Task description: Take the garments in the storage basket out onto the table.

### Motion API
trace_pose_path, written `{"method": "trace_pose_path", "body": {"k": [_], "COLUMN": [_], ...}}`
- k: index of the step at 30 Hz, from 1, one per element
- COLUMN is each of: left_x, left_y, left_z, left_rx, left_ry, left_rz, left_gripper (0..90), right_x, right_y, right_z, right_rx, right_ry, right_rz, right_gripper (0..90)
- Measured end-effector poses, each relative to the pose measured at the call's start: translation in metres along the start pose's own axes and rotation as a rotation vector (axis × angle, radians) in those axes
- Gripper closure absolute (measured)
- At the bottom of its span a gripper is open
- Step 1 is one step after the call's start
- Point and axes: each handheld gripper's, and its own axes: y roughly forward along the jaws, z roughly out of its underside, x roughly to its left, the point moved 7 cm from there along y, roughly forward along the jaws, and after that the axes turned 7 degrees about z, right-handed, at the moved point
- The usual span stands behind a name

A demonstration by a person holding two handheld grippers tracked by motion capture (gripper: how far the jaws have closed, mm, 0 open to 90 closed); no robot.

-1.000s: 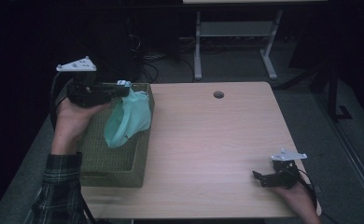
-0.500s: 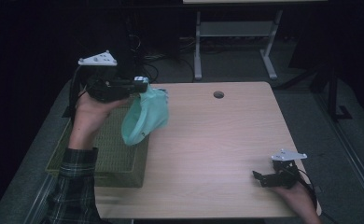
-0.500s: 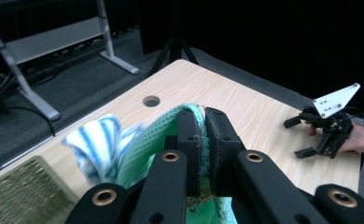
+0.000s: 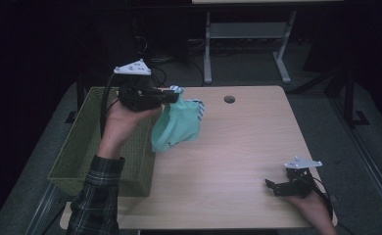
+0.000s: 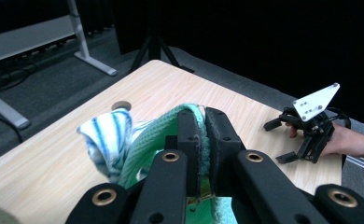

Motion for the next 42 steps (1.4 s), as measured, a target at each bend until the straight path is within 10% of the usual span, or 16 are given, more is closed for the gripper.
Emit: {"method": "trace_pose_path", "body": {"k": [42], "left_x": [-0.034], "left_y": [0.128], "left_z": [0.077], "left_rx": [0.114], "left_ry": [-0.033], "left_rz": [0.050], "left_gripper": [84.5], "right_x": [0.001], "right_y": [0.000], "right_z": [0.000], "right_rx": [-0.002], "right_ry": [-0.009], "right_rz": [-0.008], "right_gripper": [2.7]}}
